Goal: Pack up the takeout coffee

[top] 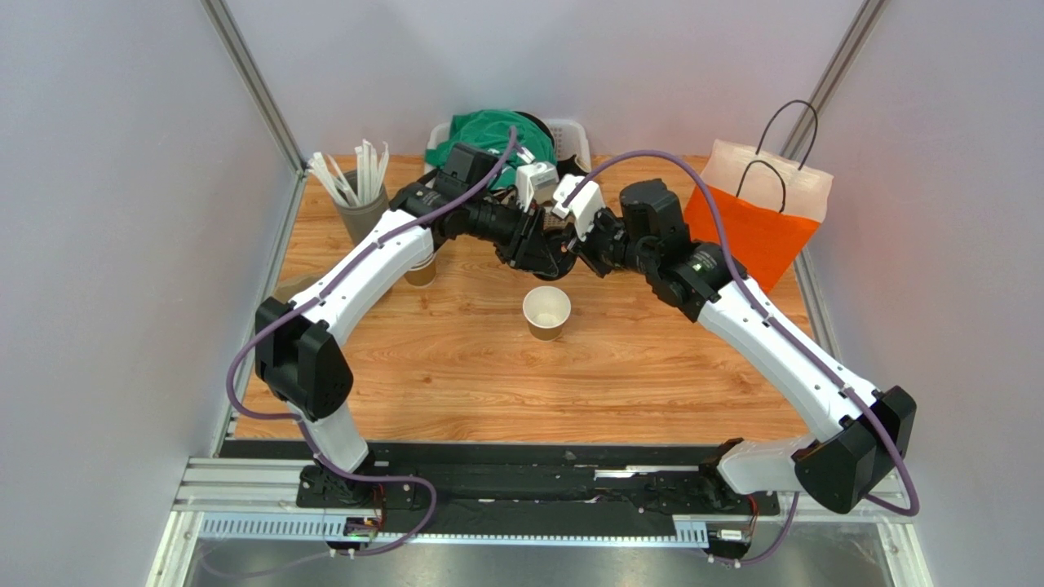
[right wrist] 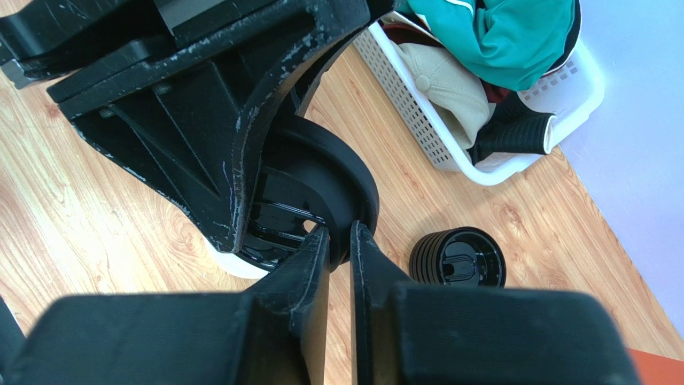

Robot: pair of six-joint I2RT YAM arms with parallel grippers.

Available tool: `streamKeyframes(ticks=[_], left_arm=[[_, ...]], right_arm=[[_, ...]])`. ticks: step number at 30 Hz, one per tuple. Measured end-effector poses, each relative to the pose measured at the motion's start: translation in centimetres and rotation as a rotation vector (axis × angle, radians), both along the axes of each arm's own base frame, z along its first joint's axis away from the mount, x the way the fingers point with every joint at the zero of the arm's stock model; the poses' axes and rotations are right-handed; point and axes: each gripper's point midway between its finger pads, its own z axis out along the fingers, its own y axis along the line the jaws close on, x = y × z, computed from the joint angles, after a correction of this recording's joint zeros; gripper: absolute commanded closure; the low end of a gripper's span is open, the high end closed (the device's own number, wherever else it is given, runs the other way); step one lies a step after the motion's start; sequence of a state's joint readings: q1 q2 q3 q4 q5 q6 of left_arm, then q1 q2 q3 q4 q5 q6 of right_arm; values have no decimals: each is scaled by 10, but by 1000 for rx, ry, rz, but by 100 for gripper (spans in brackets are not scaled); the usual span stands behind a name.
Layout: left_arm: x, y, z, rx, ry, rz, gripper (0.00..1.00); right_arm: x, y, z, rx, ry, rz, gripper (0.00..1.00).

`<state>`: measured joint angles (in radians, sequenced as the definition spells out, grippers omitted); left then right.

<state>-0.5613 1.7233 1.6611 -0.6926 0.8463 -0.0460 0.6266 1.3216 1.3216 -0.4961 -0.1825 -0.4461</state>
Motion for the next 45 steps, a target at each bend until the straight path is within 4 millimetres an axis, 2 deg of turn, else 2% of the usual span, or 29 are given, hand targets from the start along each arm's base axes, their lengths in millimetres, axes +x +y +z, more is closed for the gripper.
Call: streamKeyframes(ticks=[10, 20, 25, 34, 41, 45], left_arm=[[-2, -2, -1, 7, -7, -7, 57], [-7, -5, -1, 9, -17, -29, 45], [-6, -3, 3, 5, -29, -22, 44], [4, 18, 29, -36, -100, 35, 43], [14, 34, 45, -51, -146, 93, 37], [21, 50, 55, -53, -185, 149, 37]], right_arm=[[1, -2, -2, -6, -4, -13, 100], [2, -3, -2, -6, -5, -22, 100], [1, -2, -2, -2, -1, -18, 100], [-2, 1, 5, 20, 7, -1, 100], [-4, 3, 21, 48, 1, -1, 100], [-4, 3, 19, 34, 22, -3, 100]])
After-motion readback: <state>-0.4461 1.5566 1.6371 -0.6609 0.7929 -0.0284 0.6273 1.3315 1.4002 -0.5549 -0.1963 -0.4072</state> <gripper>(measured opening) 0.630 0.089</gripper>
